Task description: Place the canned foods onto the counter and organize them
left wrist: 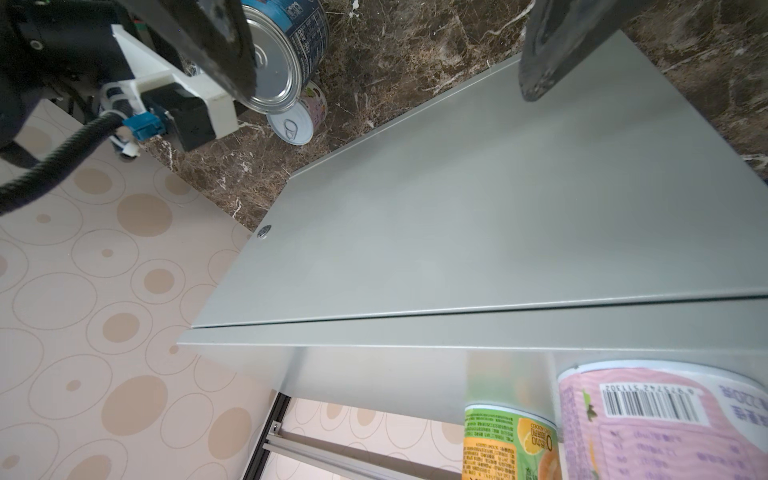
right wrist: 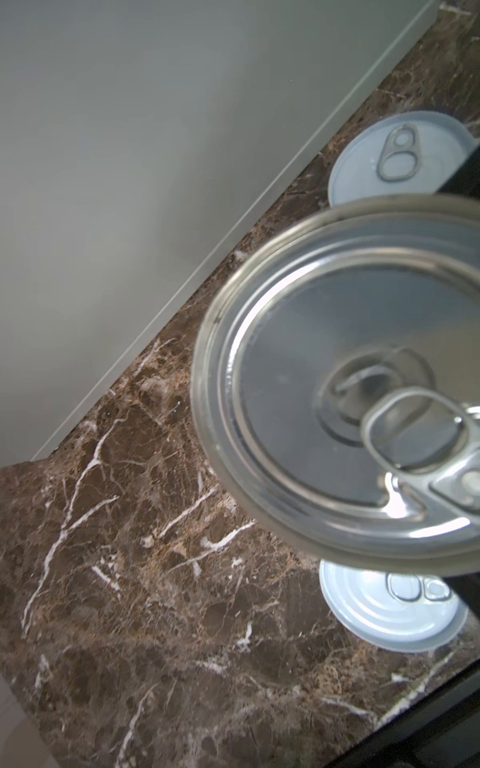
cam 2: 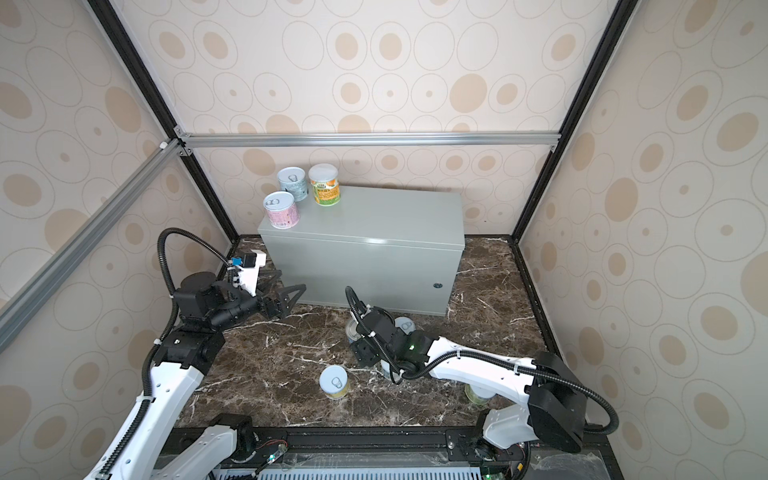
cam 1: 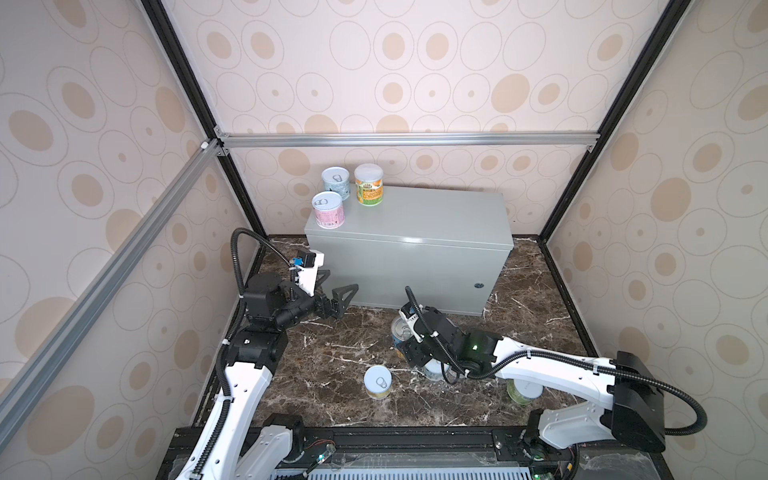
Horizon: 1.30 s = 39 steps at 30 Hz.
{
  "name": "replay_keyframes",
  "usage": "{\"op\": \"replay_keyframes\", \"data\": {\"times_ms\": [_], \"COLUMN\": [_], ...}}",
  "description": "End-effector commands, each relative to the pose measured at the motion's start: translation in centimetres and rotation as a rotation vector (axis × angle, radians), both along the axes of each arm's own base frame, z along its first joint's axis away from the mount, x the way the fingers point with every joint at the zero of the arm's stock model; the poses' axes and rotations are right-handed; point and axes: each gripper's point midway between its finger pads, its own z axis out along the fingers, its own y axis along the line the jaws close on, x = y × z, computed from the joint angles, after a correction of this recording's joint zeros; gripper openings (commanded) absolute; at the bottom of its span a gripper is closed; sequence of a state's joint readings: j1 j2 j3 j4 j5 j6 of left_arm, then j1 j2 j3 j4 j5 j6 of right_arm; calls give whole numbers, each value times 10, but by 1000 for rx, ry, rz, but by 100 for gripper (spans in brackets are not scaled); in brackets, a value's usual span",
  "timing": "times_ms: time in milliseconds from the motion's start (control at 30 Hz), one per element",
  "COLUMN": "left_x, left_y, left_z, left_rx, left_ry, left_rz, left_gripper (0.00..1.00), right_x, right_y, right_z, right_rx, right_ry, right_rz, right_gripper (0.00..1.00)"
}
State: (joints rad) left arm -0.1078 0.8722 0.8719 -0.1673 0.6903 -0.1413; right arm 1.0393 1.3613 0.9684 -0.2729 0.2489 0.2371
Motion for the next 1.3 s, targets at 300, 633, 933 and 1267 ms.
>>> {"op": "replay_keyframes", "data": {"times_ms": [300,633,933,1267], "left_x": [-5,-5,-5,-4], "left_y": [-1,-2,-2,-1], "left_z": [19,20,19,16], "left_rx": [-5,-6,-10,-9], "left_ry": [-69,-72,-70,-56], "left_rz": [-9,-9,-9,-2], "left_gripper": [98,98,98,98], "right_x": [11,9,11,28], "right_y": [24,20,14,15], "right_z": [160,201,241,147], "right_rx": [286,344,376,299], "right_ry": [-254,-326,-394,-252], "right_rz": [75,92,105,21], "right_gripper": [54,54,54,53]}}
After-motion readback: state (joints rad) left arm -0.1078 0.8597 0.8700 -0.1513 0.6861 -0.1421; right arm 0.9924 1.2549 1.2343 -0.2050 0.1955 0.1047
